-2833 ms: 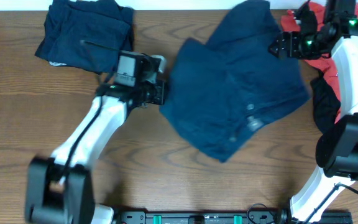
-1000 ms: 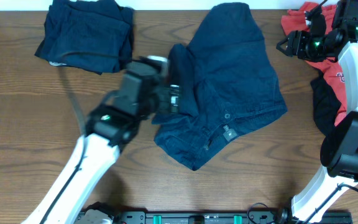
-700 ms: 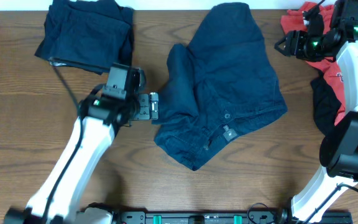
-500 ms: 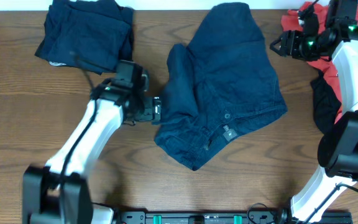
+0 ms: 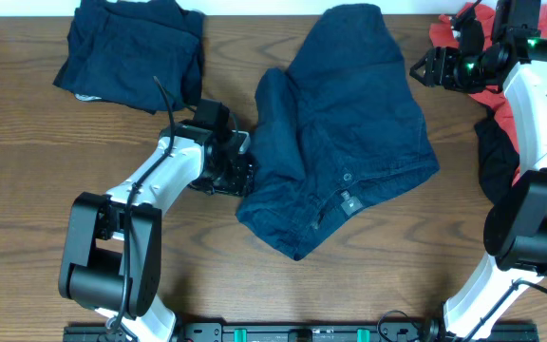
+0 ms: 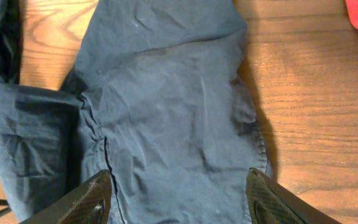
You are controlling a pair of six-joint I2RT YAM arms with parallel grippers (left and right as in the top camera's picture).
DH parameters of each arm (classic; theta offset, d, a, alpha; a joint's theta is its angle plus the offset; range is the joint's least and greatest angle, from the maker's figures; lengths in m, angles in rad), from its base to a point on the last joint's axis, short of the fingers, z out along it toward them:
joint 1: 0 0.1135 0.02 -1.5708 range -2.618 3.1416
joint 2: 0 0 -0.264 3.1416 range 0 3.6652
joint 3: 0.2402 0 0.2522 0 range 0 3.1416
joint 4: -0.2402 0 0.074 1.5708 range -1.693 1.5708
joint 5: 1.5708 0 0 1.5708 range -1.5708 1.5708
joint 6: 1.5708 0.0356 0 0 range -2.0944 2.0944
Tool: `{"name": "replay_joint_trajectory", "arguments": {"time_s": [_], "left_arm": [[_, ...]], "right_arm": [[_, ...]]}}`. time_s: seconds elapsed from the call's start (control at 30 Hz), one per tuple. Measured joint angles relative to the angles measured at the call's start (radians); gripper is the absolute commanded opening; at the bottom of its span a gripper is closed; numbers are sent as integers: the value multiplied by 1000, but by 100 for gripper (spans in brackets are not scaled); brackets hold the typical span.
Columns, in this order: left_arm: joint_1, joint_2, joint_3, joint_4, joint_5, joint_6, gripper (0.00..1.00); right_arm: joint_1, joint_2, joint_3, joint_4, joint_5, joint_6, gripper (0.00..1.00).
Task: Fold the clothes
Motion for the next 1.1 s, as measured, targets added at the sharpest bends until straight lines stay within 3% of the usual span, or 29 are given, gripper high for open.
{"name": "replay_joint_trajectory", "arguments": {"time_s": [0.13,0.57,0.9,1.1], "left_arm": [[-1,0,-1,10,60,41,61],[-8,47,-20,57,106,71,59],[-8,59,-20,60,110,85,22],[-7,59,-18,44,110,84,21]], "right_arm": [[0,0,0,0,3,0,67],[0,0,0,-1,5,0,68],[0,0,0,-1,5,0,68],[1,0,0,-1,6,0,69]]}}
